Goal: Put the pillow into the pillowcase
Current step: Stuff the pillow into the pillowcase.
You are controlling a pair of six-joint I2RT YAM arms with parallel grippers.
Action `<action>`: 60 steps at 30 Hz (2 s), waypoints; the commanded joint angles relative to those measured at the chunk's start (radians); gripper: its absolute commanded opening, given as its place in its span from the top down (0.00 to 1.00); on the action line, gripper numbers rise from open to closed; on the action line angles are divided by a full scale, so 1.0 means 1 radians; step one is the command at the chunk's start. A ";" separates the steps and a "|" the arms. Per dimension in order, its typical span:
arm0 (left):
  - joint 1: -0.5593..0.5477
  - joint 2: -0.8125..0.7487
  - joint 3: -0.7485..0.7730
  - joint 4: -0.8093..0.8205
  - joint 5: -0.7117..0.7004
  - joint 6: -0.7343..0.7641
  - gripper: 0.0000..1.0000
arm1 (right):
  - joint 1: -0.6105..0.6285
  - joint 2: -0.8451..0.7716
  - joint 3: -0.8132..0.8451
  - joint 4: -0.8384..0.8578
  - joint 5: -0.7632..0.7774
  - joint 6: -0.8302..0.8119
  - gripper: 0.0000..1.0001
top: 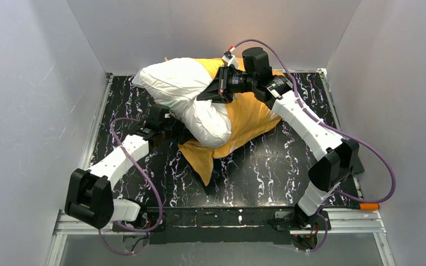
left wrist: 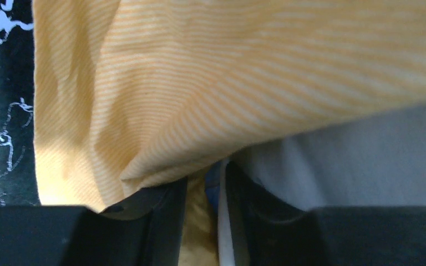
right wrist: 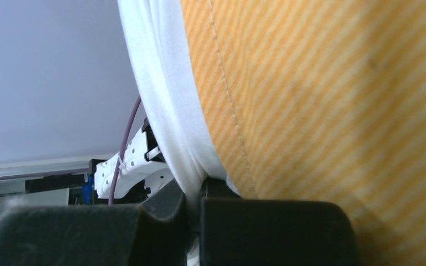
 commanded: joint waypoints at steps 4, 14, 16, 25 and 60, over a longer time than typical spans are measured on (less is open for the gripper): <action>0.000 0.036 -0.036 0.006 0.035 0.007 0.53 | -0.033 -0.052 0.075 0.104 0.049 0.020 0.99; -0.001 0.059 -0.128 0.021 0.015 -0.006 0.28 | -0.037 -0.050 0.109 0.104 0.063 0.036 0.99; -0.002 0.088 -0.126 0.021 0.015 0.000 0.31 | -0.037 -0.052 0.107 0.115 0.062 0.046 0.99; -0.039 0.286 -0.065 -0.022 -0.004 0.016 0.49 | -0.037 -0.067 0.088 0.170 0.055 0.101 0.99; -0.026 -0.326 -0.045 -0.389 -0.280 0.077 1.00 | -0.048 -0.074 0.031 -0.114 0.115 -0.174 0.99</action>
